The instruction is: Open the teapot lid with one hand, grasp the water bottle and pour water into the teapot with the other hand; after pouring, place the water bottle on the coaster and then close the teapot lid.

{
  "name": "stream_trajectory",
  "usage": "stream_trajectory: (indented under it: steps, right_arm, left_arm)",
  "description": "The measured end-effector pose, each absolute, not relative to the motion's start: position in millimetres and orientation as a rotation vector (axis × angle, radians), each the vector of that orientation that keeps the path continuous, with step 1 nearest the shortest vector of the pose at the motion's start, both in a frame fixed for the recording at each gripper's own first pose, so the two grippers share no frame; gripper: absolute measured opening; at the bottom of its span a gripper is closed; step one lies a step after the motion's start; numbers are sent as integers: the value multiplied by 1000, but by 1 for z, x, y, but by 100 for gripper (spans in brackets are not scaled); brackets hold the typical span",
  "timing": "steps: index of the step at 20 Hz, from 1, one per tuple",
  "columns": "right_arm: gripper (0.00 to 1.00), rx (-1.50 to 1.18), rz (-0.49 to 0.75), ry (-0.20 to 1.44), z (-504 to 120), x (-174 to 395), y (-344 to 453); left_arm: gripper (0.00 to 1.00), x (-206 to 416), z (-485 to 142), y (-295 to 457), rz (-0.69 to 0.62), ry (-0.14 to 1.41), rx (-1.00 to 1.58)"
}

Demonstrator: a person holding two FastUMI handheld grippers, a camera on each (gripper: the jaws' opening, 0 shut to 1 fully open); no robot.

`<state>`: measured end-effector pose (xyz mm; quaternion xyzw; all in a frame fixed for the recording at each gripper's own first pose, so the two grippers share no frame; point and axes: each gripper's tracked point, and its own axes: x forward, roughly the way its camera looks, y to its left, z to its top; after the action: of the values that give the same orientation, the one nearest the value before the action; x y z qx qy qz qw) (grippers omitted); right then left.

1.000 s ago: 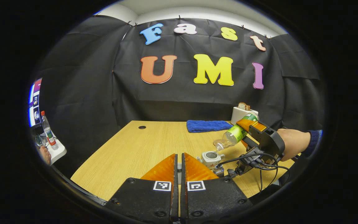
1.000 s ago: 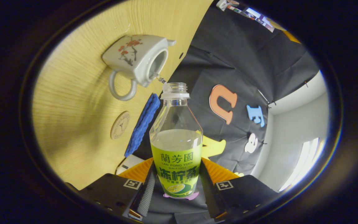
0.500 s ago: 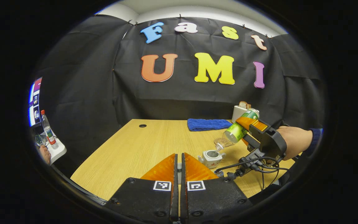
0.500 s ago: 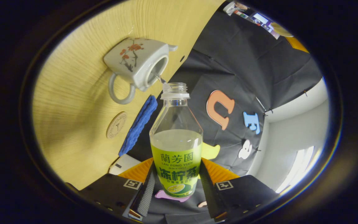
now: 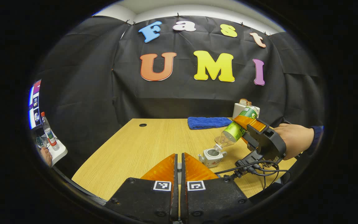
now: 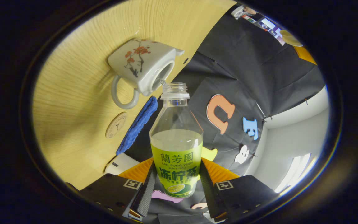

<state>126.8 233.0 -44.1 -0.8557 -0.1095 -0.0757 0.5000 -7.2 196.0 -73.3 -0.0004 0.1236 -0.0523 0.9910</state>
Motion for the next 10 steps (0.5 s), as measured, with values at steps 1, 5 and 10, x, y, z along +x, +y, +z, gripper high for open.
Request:
stream_trajectory:
  steps: [1,5,10]
  right_arm:
    - [71,-2074,-184,-267,-45,127,235]
    - [71,-2106,-198,-267,-42,128,234]
    - [71,-2155,-223,-302,-33,128,237]
  left_arm:
    - [5,-7,-74,197,-105,251,-2]
    - [5,-8,-76,198,-103,255,-3]
    - [5,-8,-74,196,-109,258,-6]
